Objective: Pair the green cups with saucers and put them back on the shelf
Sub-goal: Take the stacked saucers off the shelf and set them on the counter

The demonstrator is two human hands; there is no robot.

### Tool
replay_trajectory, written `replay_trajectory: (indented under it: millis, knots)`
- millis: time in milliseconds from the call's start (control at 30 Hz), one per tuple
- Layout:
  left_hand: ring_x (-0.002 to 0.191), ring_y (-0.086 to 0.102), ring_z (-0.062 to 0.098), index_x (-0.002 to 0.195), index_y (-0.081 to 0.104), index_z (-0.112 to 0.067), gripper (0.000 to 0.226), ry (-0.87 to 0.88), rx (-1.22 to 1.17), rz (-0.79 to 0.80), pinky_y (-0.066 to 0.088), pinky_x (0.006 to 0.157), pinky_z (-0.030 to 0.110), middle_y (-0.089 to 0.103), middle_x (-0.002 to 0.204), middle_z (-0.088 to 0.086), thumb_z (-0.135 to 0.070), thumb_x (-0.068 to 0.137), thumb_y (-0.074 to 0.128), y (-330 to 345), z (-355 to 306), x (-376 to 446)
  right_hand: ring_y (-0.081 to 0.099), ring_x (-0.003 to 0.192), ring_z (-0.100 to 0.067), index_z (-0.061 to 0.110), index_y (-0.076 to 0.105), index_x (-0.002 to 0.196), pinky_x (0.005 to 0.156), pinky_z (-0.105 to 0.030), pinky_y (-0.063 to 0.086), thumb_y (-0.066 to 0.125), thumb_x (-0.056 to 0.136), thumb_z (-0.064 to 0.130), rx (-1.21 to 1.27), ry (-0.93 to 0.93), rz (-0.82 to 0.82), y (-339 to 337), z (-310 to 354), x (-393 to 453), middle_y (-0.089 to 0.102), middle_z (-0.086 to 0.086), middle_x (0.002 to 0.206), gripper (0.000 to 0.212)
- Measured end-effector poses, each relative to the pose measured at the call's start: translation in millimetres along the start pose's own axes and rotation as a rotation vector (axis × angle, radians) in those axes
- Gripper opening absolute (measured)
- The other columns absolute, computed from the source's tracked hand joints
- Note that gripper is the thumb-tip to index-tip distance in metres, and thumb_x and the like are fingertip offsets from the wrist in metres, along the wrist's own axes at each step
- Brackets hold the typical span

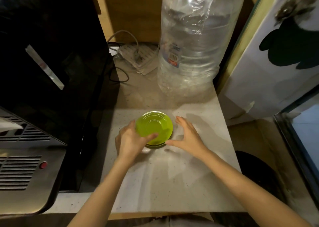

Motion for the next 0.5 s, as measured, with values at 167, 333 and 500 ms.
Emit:
replay_trajectory:
  millis: [167,333,500]
  knots:
    - [0.123,0.047,0.011,0.134,0.043,-0.020,0.083,0.249,-0.206,0.081,0.035,0.097,0.016,0.052,0.136,0.005,-0.046,0.062,0.076,-44,-71,21,0.038,0.123,-0.001,0.014,0.032,0.140,0.099,-0.012,0.026,0.079,0.066,0.031,0.113,-0.070,-0.029,-56,41,6,0.045,-0.004,0.142,0.090]
    - [0.111,0.053,-0.006,0.129,0.049,-0.030,0.084,0.618,-0.334,0.093,0.040,0.095,0.017,0.063,0.121,-0.005,-0.057,0.053,0.071,-96,-153,16,0.043,0.124,-0.004,0.025,0.034,0.139,0.106,-0.023,0.033,0.080,0.064,0.034,0.155,-0.201,-0.123,-125,98,4,0.052,0.003,0.134,0.089]
    - [0.106,0.056,-0.011,0.132,0.043,-0.036,0.083,0.815,-0.388,0.023,0.041,0.095,0.016,0.058,0.124,-0.013,-0.056,0.055,0.069,-151,-228,9,0.038,0.124,0.004,0.034,0.032,0.138,0.096,-0.014,0.027,0.074,0.068,0.041,0.118,-0.370,-0.259,-207,160,-3,0.050,0.018,0.133,0.082]
Point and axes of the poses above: each hand's wrist, its own x-axis towards the middle knuckle, its own y-axis out of the palm, z = x × y, the point moved 1 cm from there along x, towards the middle knuckle
